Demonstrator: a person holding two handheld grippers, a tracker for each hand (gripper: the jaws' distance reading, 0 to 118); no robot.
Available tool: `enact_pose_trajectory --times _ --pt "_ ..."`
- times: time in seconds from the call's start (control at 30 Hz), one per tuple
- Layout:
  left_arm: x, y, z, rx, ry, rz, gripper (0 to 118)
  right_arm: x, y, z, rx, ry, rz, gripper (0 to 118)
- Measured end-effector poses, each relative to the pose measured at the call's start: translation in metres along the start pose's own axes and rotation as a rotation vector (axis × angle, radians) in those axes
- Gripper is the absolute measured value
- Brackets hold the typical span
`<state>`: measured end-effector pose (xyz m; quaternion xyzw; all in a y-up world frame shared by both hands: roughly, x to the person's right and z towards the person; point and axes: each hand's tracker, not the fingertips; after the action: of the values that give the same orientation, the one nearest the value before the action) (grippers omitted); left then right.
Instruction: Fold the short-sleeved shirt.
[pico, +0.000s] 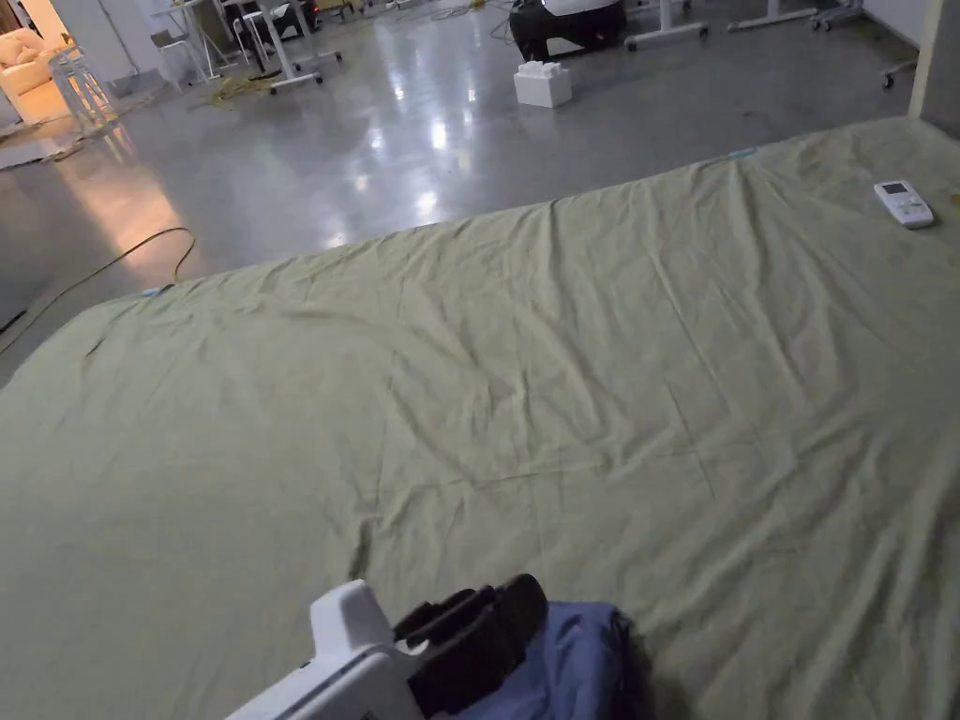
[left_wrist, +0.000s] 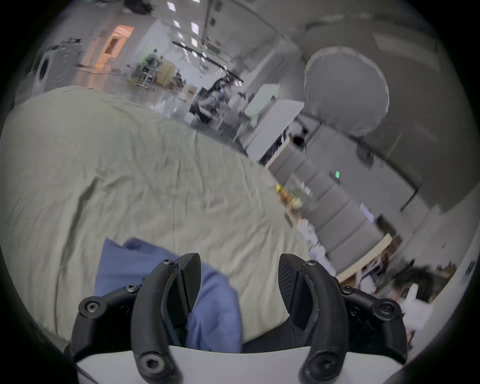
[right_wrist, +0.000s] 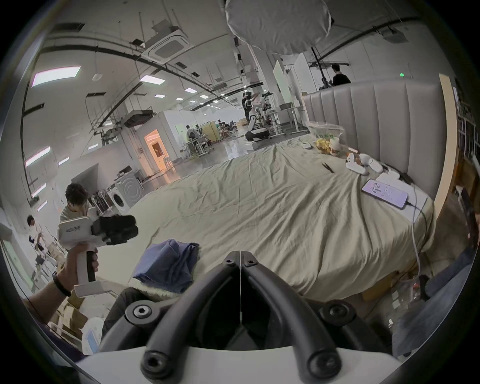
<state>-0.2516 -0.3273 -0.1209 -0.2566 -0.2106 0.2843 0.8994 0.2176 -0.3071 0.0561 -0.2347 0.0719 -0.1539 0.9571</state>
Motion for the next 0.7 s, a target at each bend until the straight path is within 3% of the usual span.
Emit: enact_pose_trajectory --times 0.07,0.1,0.13,0.17,0.23,0.33,0.43,0.53,0.63,0.7 --pt "-0.010 -0.003 -0.004 0.031 -0.004 0.087 60 0.000 -0.001 -0.005 -0.010 0.006 -0.017 0" --pt "-0.016 -0.006 -0.011 0.010 -0.018 0.122 51 -0.002 -0.001 -0.006 -0.011 0.007 -0.015 0" --pt "-0.020 -0.015 -0.021 -0.043 -0.010 0.148 25 -0.004 -0.001 -0.007 -0.014 0.009 -0.009 0" --pt "-0.022 -0.026 -0.037 -0.098 0.016 0.160 9 -0.006 0.000 -0.007 -0.018 0.012 0.003 0" --pt "-0.026 -0.049 -0.059 -0.190 0.070 0.149 9 -0.008 0.001 -0.005 -0.019 0.010 0.023 0" --pt "-0.025 -0.081 -0.089 -0.338 0.012 0.089 9 -0.006 0.000 -0.003 -0.024 0.004 0.026 0" --pt "-0.030 -0.101 -0.110 -0.414 0.091 0.094 5 -0.004 -0.001 -0.004 -0.038 -0.008 0.019 0" --pt "-0.038 -0.099 -0.118 -0.355 0.086 0.174 4 -0.007 -0.002 -0.010 -0.059 -0.019 0.022 0" --pt "-0.033 -0.100 -0.122 -0.357 0.105 0.046 4 -0.020 -0.007 -0.023 -0.090 0.014 0.001 0" --pt "-0.024 -0.096 -0.119 -0.358 0.110 0.049 4 -0.035 -0.012 -0.039 -0.134 0.092 -0.021 0"
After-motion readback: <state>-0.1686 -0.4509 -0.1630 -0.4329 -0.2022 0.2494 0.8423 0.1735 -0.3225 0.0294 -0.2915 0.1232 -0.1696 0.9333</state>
